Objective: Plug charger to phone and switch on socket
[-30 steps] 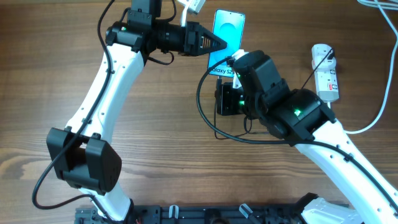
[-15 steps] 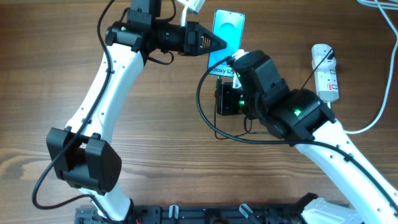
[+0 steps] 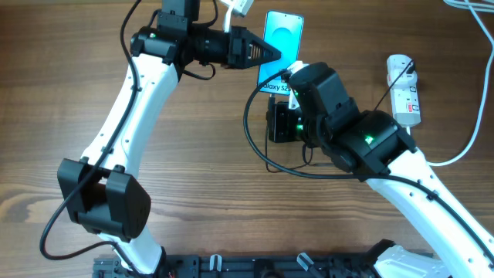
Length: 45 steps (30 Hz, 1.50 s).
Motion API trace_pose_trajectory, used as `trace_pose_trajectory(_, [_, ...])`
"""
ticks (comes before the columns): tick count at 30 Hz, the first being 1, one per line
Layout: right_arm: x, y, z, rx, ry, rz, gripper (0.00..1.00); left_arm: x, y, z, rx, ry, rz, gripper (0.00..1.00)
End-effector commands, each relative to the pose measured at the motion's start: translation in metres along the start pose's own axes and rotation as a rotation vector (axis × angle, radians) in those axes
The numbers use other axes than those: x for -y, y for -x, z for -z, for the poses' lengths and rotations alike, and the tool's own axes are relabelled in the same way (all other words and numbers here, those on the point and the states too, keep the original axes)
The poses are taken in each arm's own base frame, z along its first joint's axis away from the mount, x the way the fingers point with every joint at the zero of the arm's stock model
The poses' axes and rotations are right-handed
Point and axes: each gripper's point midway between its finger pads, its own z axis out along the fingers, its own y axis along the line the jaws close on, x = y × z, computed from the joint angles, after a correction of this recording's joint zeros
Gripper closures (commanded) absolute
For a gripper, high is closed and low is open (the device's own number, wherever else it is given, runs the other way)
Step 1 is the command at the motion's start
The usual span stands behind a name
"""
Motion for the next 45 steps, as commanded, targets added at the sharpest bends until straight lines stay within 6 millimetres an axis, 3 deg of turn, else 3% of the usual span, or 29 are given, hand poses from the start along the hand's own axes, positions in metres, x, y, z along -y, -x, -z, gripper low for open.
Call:
trace_pose_trajectory(1, [0.000, 0.013, 0.004, 0.049, -0.011, 0.013, 0.95, 0.026, 0.003, 0.008, 0.012, -0.032, -0.080, 0.96])
trace_pose_trajectory(28, [0.001, 0.017, 0.013, 0.056, -0.034, 0.019, 0.95, 0.028, 0.002, 0.008, 0.006, -0.048, -0.079, 0.96])
trace_pose_trajectory(45, [0.005, 0.043, 0.016, 0.147, -0.029, 0.002, 0.95, 0.028, 0.000, 0.008, 0.000, -0.048, -0.048, 0.96])
